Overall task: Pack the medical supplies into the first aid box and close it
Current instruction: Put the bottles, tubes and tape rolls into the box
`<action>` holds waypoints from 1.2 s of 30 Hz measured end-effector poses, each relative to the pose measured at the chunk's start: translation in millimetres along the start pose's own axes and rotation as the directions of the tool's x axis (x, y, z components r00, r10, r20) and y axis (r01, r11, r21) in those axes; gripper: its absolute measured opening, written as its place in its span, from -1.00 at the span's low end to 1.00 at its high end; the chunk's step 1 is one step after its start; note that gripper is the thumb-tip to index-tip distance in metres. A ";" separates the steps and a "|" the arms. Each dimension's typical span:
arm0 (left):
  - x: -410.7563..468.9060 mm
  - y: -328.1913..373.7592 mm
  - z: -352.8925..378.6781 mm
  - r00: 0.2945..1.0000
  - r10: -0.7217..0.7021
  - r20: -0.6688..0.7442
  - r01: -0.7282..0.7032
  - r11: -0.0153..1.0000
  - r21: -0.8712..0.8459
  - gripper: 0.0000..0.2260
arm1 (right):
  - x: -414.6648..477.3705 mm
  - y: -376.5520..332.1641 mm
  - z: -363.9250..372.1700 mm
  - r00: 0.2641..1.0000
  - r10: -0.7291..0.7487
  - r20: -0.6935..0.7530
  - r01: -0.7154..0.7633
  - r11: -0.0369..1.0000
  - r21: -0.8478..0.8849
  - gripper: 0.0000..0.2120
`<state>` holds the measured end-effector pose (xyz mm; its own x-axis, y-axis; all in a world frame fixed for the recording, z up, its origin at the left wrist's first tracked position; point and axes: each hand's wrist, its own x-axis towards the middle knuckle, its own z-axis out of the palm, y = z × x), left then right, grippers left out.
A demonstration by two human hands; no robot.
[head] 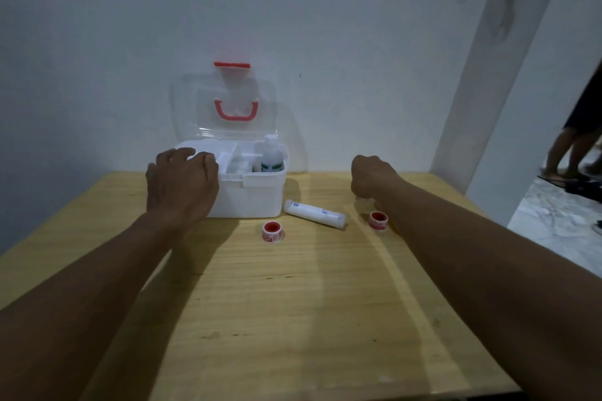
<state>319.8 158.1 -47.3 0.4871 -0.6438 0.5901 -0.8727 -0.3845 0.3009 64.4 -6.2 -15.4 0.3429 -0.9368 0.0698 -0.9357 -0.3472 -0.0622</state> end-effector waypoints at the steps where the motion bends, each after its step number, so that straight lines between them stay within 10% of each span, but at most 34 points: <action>1: 0.2 0.1 -0.4 1.000 0.003 -0.004 -0.003 1.000 0.002 -0.49 | 0.4 -1.3 0.0 1.000 -0.008 0.006 0.008 1.000 0.006 -0.78; 15: -1.9 2.3 -3.2 0.998 -0.021 0.052 0.019 0.999 0.032 -0.45 | -34.3 -42.4 -21.1 0.901 -0.229 0.369 0.187 0.972 0.144 -0.64; 36: 3.7 -5.9 0.0 0.995 -0.022 0.096 0.030 0.995 -0.090 -0.39 | -26.4 -96.6 -121.9 0.894 -0.426 0.139 0.432 0.902 -0.014 -0.62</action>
<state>326.8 157.9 -46.9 0.5068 -0.6956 0.5092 -0.8571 -0.3428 0.3847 135.6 57.4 110.2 0.7168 -0.6955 -0.0496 -0.6967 -0.7173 -0.0119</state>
